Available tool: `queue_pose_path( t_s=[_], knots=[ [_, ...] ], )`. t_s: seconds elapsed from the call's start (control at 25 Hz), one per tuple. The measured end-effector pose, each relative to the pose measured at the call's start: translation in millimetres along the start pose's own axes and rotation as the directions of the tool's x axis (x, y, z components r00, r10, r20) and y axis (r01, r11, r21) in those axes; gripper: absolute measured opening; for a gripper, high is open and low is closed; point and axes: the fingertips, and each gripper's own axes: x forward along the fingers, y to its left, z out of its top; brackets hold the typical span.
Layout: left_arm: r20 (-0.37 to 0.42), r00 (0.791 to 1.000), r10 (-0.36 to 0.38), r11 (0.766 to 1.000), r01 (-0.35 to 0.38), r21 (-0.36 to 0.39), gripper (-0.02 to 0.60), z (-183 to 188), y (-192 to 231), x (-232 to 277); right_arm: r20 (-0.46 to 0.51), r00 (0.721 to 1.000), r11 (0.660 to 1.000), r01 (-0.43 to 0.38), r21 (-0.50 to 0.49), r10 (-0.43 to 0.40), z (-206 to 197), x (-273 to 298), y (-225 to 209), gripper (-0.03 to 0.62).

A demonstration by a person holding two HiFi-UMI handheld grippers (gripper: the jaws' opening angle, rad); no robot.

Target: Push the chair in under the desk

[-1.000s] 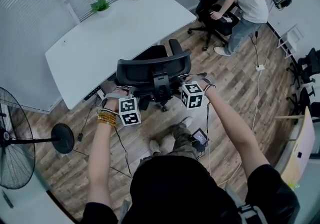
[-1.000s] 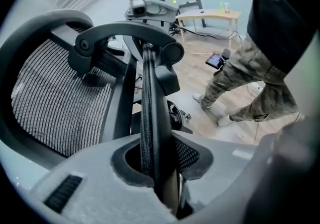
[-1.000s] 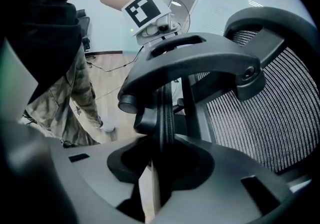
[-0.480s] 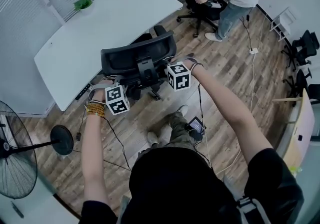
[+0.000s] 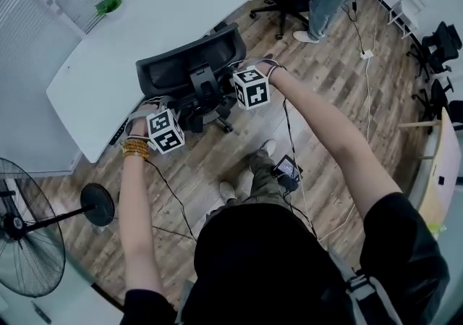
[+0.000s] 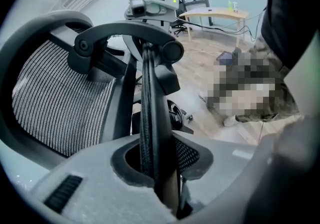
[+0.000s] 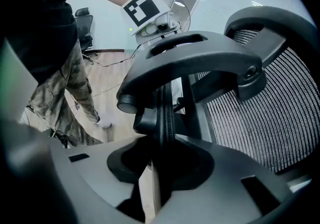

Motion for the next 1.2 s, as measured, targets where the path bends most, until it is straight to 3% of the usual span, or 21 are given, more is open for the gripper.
queue_pose_path(
  t_s=[1.2],
  knots=[
    [-0.034,0.999,0.02,0.999,-0.022,-0.034,0.092,-7.5,62.1,35.6,0.004,1.0,0.999,-0.001,-0.044,0.002,-30.4,19.5,-67.4,0.11]
  ],
)
